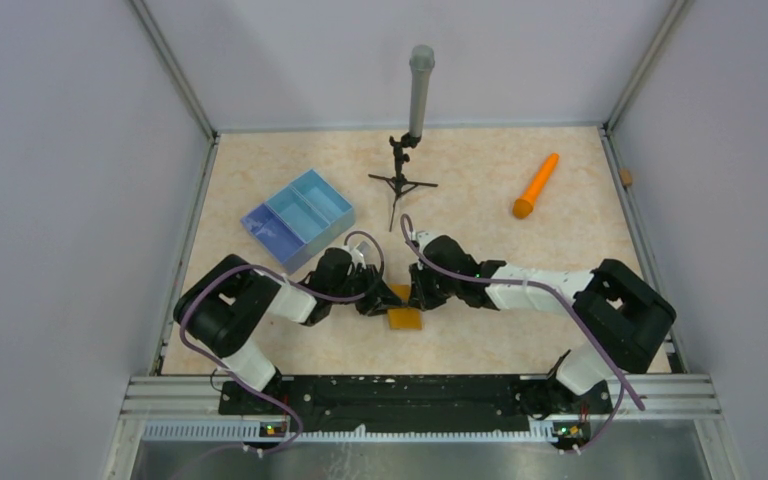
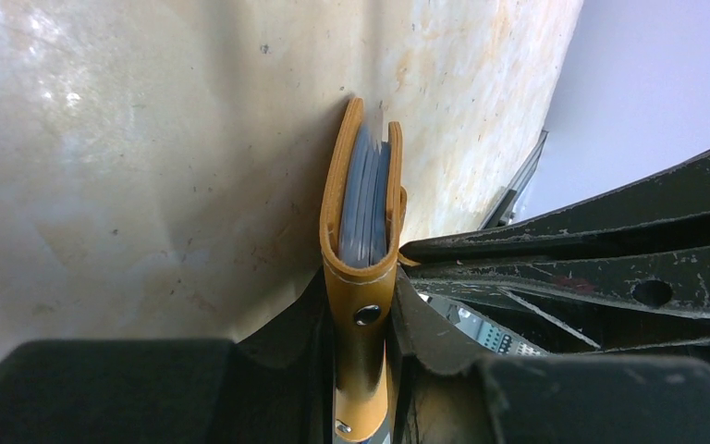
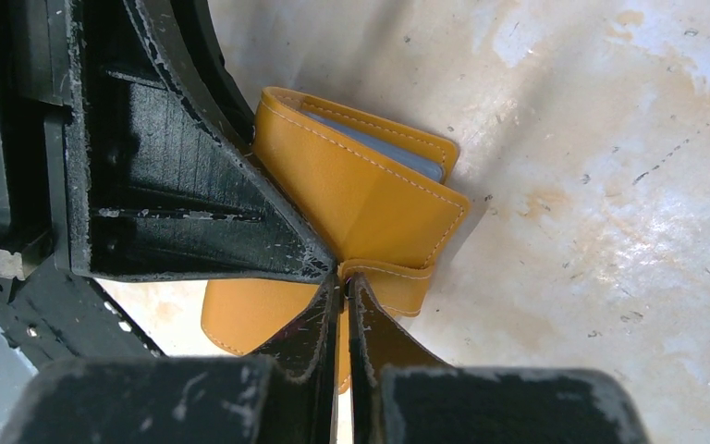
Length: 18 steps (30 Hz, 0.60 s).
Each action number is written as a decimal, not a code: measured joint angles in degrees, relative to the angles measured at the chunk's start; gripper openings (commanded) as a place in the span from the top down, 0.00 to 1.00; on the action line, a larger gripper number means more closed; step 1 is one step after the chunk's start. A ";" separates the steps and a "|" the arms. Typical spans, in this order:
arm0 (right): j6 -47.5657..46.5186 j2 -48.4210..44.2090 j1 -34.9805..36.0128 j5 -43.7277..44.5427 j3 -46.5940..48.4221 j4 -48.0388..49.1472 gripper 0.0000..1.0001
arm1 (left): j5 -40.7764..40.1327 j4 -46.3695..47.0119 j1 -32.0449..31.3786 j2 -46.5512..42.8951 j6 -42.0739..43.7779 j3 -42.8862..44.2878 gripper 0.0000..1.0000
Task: Put the credit cards into the card holder
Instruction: Close the card holder at the center of the board.
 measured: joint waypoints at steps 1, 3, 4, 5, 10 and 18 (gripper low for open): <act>-0.07 -0.02 0.22 0.26 0.13 -0.24 1.00 | -0.02 0.02 0.00 0.00 -0.04 -0.04 1.00; -0.15 0.02 0.57 0.92 0.66 -1.05 1.00 | 0.04 0.22 0.02 0.11 -0.20 -0.04 1.00; -0.15 0.02 0.68 1.20 0.68 -1.09 1.00 | 0.04 0.28 0.07 0.17 -0.28 -0.07 1.00; -0.13 0.02 0.76 1.31 0.70 -1.14 1.00 | 0.09 0.37 0.09 0.24 -0.37 -0.09 1.00; 0.11 0.37 1.05 1.70 1.20 -1.70 1.00 | 0.09 1.33 0.13 0.50 -0.90 -0.48 1.00; 2.67 2.12 1.05 1.66 2.58 -3.17 1.00 | -0.37 4.85 0.22 0.85 -2.38 -2.40 1.00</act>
